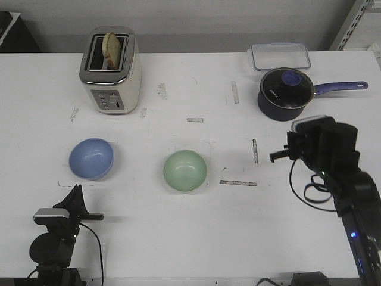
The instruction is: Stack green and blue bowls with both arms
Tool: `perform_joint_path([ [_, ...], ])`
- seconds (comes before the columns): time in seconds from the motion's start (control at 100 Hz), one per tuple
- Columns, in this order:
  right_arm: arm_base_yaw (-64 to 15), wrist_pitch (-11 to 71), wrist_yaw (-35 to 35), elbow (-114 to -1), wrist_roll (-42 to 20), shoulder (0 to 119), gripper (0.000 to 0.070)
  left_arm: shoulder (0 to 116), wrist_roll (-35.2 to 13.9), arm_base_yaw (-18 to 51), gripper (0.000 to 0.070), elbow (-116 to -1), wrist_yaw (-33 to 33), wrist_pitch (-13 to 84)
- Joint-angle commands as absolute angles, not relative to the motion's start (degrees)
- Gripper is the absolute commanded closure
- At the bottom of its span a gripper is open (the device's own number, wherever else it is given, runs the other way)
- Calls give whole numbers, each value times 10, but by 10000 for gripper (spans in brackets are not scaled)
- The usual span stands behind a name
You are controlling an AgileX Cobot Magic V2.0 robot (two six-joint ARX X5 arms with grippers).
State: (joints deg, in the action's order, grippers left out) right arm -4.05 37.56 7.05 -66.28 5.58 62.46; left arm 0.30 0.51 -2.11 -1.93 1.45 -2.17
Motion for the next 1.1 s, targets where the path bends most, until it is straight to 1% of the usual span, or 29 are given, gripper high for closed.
perform_joint_path([
  [0.0,-32,350,70,-598,59,576,700,2,4,-21,699,-8,13,-27],
  [0.18,-8,291,70,-431,59,420,700,2,0,-21,699,-8,13,-29],
  [0.28,-6,269,70,-362,59,345,700,2,-45,-21,699,-13,13,-33],
  [0.34,-6,260,70,-329,58,305,700,2,-57,-21,699,-26,13,-33],
  [0.44,-6,258,70,-293,58,250,700,2,-56,-21,699,-61,10,-32],
  [0.55,-6,241,70,-277,58,215,700,11,-53,-22,699,-127,-18,-31],
  [0.61,-6,231,70,-277,58,206,700,29,-30,-22,699,-173,-20,-30],
  [0.67,-6,226,70,-277,58,206,700,62,11,-22,699,-230,-23,-21],
  [0.74,-7,228,70,-277,58,208,700,108,39,-22,699,-290,-41,1],
  [0.86,-8,228,70,-277,56,216,700,217,44,-26,699,-401,-62,49],
  [1.0,-8,227,71,-277,56,223,700,352,71,-47,694,-510,-62,105],
  [1.05,-8,227,71,-277,56,225,700,397,70,-59,675,-542,-59,132],
  [1.09,-8,227,71,-277,56,226,700,434,70,-71,629,-563,-50,154],
])
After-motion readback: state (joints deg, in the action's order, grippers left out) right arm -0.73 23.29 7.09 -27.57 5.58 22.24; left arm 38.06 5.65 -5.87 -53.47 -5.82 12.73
